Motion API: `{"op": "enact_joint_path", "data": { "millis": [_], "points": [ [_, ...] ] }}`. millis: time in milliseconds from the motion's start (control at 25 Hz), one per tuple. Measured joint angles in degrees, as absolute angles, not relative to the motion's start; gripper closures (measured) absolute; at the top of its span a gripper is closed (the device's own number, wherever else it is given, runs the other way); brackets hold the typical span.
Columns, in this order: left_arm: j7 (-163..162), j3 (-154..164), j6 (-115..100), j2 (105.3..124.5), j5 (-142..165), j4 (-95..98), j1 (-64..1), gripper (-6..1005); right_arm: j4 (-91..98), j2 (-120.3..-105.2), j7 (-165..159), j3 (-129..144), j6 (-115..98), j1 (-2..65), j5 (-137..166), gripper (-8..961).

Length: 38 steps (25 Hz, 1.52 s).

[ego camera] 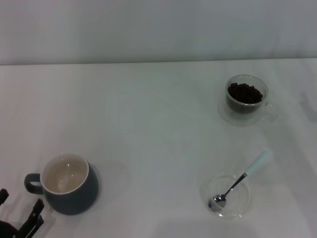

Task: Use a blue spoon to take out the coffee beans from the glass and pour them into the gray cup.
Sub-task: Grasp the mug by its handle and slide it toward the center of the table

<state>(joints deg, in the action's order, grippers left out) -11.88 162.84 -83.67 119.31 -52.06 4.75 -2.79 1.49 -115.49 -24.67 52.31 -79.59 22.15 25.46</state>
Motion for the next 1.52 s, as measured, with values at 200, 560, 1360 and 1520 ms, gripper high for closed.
{"op": "enact_joint_path", "data": {
  "millis": [200,560,1360,1520],
  "points": [
    [-11.89,162.30,-83.46,119.34,-53.02,4.58,-1.82,139,1.51,-115.49,-24.55,52.15,-79.48,22.37,25.30,110],
    [-11.89,162.34,-79.98,119.35,-55.11,4.67,-4.69,140,1.72,-115.49,-24.46,52.02,-79.45,22.42,25.30,110],
    [-11.92,162.78,-76.78,119.27,-54.89,4.71,-9.01,145,1.77,-115.49,-24.48,51.94,-79.45,22.41,24.66,110],
    [-11.92,162.55,-76.15,119.34,-55.03,4.73,-9.09,147,1.72,-115.49,-24.49,51.94,-79.45,22.41,24.51,110]
  ]
}}
